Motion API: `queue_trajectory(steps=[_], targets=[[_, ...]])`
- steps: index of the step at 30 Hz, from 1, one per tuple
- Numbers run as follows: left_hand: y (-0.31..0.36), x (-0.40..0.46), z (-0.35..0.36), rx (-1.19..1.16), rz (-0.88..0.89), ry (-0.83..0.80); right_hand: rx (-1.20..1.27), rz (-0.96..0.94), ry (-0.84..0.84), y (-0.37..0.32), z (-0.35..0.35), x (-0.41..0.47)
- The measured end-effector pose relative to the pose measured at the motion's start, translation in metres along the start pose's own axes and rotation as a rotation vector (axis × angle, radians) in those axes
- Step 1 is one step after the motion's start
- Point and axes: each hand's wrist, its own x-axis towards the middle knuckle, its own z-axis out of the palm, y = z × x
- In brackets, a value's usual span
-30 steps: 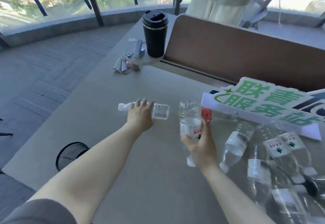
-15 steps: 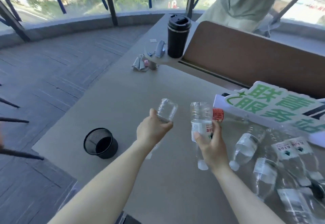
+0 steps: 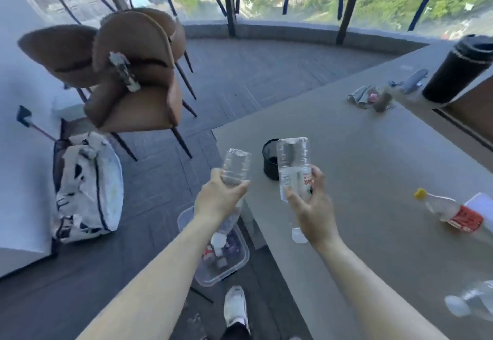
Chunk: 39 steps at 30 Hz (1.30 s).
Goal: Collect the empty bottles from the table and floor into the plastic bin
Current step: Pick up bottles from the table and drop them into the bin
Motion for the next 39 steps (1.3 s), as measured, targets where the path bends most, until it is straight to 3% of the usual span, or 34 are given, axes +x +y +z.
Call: queue_trajectory(steps=[5, 10, 15, 20, 30, 39], targets=[[-0.095, 0.023, -0.025, -0.088, -0.277, -0.058, -0.065, 0.031, -0.207, 0.003, 0.074, -0.015], [-0.17, 0.067, -0.012, -0.208, -0.426, -0.076, -0.192, 0.168, -0.298, 0.04, 0.143, -0.014], [-0.257, 0.095, 0.013, -0.031, -0.524, -0.179, -0.31, 0.35, -0.373, 0.081, 0.207, -0.008], [-0.275, 0.085, 0.003, 0.148, -0.435, -0.266, -0.441, 0.47, -0.437, 0.112, 0.258, 0.003], [-0.322, 0.095, 0.007, 0.269, -0.275, -0.315, -0.643, 0.546, -0.526, 0.179, 0.341, 0.045], [-0.291, 0.104, -0.007, 0.321, -0.17, -0.306, -0.668, 0.485, -0.533, 0.138, 0.319, 0.028]])
